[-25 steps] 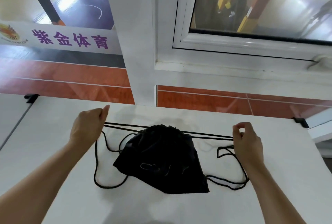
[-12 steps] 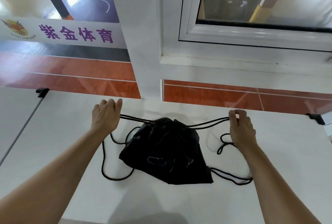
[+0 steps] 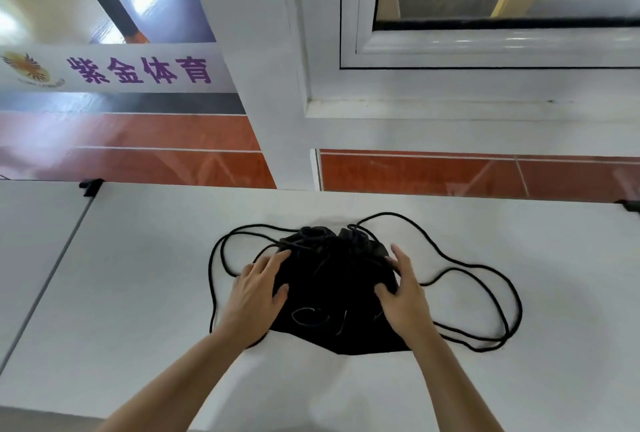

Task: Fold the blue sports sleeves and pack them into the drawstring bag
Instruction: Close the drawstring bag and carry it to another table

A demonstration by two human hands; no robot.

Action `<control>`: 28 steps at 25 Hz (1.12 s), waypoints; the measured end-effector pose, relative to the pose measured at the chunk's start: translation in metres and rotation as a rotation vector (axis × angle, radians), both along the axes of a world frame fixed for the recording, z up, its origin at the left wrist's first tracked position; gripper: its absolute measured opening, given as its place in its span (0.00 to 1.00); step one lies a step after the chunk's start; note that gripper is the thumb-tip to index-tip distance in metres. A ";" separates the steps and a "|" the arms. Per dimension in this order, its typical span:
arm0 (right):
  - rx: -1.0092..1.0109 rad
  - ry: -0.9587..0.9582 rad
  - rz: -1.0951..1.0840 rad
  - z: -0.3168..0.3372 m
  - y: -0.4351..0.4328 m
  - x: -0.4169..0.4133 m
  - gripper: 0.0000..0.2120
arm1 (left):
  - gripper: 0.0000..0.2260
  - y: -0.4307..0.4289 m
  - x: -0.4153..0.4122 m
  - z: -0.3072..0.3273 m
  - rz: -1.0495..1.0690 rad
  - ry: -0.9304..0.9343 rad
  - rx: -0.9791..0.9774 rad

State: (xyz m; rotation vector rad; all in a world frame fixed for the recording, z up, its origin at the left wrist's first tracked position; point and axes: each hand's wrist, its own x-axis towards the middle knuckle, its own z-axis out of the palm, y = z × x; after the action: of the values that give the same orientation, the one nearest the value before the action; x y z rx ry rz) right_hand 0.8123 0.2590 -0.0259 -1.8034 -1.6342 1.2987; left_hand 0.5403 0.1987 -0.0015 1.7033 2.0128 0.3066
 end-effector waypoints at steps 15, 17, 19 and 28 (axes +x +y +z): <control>0.060 0.340 -0.665 0.094 -0.105 0.016 0.05 | 0.07 0.025 -0.004 0.063 -0.120 -0.512 0.007; 0.108 0.396 -0.796 0.114 -0.129 0.011 0.04 | 0.05 0.023 -0.003 0.076 -0.174 -0.558 0.017; 0.208 0.405 -0.911 0.134 -0.155 0.005 0.05 | 0.03 0.016 0.002 0.091 -0.243 -0.617 0.029; 0.455 0.247 -1.266 0.195 -0.320 -0.006 0.11 | 0.04 -0.052 0.073 0.148 -0.619 -0.834 -0.039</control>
State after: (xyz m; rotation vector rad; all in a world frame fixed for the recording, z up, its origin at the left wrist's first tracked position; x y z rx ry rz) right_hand 0.8064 -0.0607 0.1692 -1.7137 -0.3474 0.4551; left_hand 0.6133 0.1466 0.1470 1.6800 0.8542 0.6168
